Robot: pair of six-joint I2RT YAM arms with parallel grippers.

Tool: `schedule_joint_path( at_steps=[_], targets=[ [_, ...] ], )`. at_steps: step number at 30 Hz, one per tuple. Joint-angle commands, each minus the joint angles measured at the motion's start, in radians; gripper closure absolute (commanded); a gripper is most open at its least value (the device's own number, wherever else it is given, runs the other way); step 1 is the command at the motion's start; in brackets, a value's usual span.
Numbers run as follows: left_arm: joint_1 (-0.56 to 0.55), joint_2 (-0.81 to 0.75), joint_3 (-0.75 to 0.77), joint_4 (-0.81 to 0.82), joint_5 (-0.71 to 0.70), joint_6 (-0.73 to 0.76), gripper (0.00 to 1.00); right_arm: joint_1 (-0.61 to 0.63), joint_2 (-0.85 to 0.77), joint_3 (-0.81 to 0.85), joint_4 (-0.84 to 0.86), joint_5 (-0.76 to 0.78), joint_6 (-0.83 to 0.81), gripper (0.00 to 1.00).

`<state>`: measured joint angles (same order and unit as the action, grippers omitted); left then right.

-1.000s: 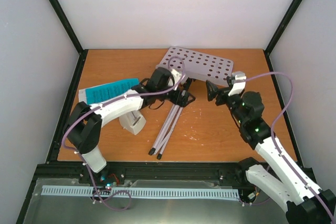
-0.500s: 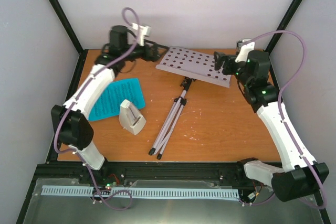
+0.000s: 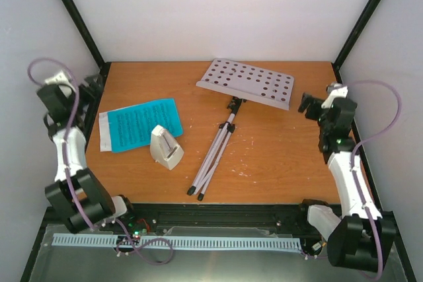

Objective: Pack up the instrument practice props

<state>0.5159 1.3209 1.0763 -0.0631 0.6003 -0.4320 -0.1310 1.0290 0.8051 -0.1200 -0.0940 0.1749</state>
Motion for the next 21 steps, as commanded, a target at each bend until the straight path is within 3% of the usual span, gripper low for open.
schedule_joint_path(
  at_steps=[1,4,8,15,21],
  targets=[
    [-0.009,-0.143,-0.337,0.401,-0.262,-0.056,0.00,-0.006,-0.053,-0.254,0.388,0.083,-0.080,0.00],
    [-0.027,-0.170,-0.571,0.668,-0.320,0.010,0.00,-0.005,-0.020,-0.423,0.660,0.060,-0.107,0.00],
    [-0.141,-0.100,-0.796,0.988,-0.419,0.209,0.01,-0.005,0.080,-0.542,0.906,0.044,-0.135,0.00],
    [-0.147,0.104,-0.747,1.069,-0.357,0.216,0.01,-0.003,0.259,-0.564,1.103,-0.044,-0.122,0.01],
    [-0.147,0.104,-0.815,1.209,-0.330,0.239,0.01,-0.002,0.377,-0.636,1.330,-0.040,-0.118,0.01]
  ],
)
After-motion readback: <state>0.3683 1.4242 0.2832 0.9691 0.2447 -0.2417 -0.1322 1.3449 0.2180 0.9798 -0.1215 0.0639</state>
